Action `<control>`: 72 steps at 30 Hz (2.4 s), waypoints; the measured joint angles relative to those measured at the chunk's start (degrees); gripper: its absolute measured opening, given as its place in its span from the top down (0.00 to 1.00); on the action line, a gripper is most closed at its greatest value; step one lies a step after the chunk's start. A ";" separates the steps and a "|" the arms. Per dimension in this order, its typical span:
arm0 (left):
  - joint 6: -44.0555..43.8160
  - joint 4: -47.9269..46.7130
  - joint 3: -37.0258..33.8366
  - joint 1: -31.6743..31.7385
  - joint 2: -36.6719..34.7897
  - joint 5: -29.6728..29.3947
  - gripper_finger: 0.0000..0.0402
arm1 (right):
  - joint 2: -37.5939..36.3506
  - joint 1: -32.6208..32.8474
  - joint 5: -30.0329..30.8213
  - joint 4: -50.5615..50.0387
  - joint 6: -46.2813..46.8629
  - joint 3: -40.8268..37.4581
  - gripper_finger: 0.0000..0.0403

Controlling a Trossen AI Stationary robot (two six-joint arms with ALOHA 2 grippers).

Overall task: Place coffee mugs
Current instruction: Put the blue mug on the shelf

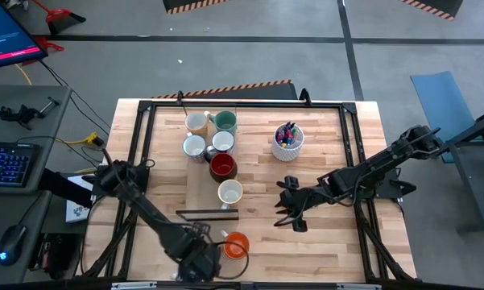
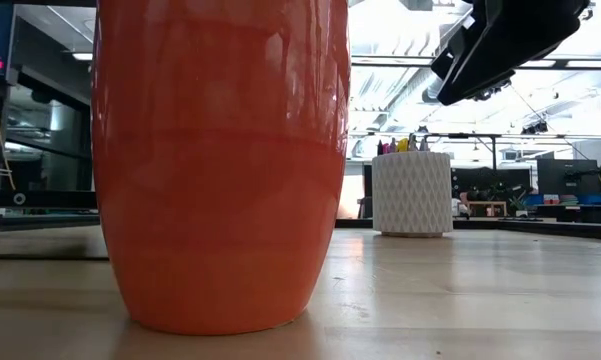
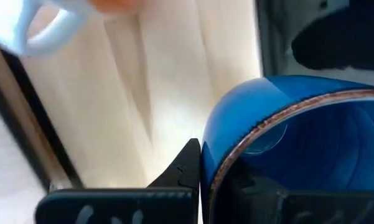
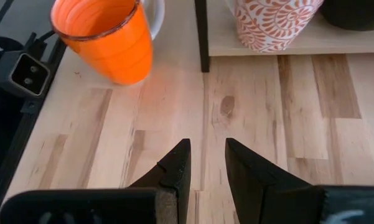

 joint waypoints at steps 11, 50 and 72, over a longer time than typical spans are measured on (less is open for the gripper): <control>-3.06 -25.87 16.19 -3.83 -0.61 -3.71 0.99 | 0.00 0.00 0.43 0.04 1.22 0.00 0.80; 9.97 -23.82 -9.96 28.12 -35.65 -26.54 0.99 | 0.00 0.00 0.28 0.92 0.61 0.00 0.80; 13.63 -3.78 -33.31 35.02 -36.43 -18.56 0.99 | 0.00 -0.02 0.28 0.92 0.79 0.00 0.80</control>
